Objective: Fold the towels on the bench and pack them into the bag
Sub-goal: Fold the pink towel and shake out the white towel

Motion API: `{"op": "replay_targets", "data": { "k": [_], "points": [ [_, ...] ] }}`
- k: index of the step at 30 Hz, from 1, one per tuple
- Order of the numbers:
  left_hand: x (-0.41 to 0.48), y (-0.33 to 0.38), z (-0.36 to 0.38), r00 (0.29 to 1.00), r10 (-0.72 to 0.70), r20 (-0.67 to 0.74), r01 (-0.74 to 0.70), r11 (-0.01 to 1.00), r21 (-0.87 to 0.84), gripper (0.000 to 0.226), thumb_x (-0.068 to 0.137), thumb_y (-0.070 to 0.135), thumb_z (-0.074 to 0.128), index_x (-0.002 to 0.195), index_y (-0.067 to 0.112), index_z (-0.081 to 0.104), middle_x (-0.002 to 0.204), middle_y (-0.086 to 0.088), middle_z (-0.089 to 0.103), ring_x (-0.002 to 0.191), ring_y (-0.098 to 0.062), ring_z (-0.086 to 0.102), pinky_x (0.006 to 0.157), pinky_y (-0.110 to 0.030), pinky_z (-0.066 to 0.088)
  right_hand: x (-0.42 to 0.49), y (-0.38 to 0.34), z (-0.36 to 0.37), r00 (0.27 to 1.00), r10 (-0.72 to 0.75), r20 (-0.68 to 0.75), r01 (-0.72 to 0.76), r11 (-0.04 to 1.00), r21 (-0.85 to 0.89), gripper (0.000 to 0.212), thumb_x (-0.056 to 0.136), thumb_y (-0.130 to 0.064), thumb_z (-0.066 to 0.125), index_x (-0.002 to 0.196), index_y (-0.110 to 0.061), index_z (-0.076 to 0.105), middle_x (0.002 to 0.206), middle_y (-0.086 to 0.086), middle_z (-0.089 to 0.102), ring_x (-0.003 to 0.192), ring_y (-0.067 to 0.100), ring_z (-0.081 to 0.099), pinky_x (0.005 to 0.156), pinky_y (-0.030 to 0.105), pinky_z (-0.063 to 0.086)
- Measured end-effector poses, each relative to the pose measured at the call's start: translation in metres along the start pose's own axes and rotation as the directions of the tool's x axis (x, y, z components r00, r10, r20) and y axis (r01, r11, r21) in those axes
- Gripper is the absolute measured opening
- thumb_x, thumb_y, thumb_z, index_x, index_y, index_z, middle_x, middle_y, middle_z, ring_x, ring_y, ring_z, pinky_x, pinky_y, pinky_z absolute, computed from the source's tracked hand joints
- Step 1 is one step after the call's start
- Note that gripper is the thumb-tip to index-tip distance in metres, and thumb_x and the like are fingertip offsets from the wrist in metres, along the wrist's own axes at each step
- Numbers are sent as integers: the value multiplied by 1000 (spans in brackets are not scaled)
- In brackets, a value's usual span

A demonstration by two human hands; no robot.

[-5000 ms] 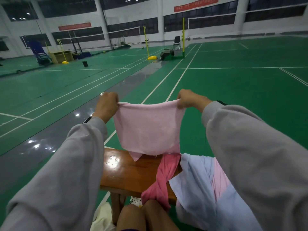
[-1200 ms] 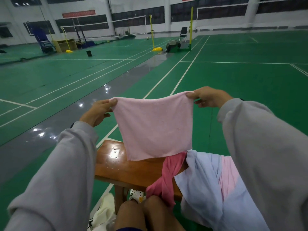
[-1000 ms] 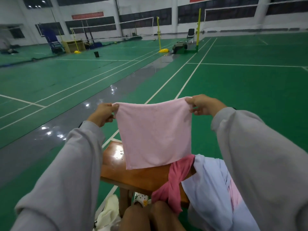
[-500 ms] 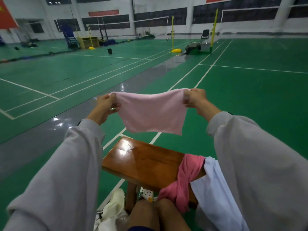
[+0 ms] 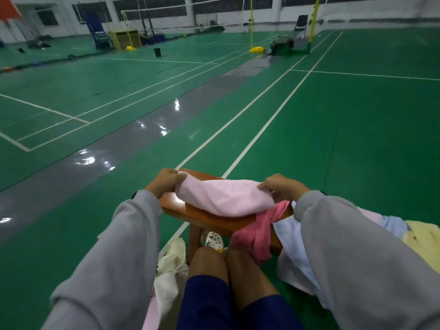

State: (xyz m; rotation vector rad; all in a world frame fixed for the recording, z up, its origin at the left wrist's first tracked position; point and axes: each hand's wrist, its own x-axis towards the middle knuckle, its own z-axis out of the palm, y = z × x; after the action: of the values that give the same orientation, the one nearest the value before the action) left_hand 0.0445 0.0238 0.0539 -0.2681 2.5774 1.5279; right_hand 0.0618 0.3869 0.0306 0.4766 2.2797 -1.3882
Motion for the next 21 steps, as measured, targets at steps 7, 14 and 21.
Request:
{"op": "replay_targets", "data": {
  "k": [7, 14, 21],
  "points": [
    [16, -33, 5, 991, -96, 93, 77, 978, 194, 23, 99, 23, 65, 110, 3, 68, 108, -13, 67, 100, -30, 64, 91, -39, 52, 11, 22, 4, 972, 195, 129, -169, 968, -186, 35, 95, -22, 71, 120, -1, 56, 95, 14, 63, 74, 27, 62, 61, 39, 59],
    [46, -47, 9, 998, -52, -43, 58, 986, 158, 31, 98, 30, 55, 115, 10, 71, 110, -15, 71, 101, -35, 65, 93, -49, 56, 46, 7, 8, 980, -21, -200, -7, 990, -140, 26, 96, -21, 63, 103, 3, 69, 87, 14, 64, 63, 26, 62, 47, 27, 52],
    [83, -43, 27, 993, 29, -113, -15, 992, 123, 27, 102, 28, 52, 119, 12, 66, 106, -13, 67, 95, -33, 64, 70, -38, 58, 85, 0, 2, 947, -53, -315, 27, 996, -87, 22, 95, -14, 54, 90, 5, 66, 79, 24, 70, 53, 34, 71, 45, 38, 59]
  ]
}}
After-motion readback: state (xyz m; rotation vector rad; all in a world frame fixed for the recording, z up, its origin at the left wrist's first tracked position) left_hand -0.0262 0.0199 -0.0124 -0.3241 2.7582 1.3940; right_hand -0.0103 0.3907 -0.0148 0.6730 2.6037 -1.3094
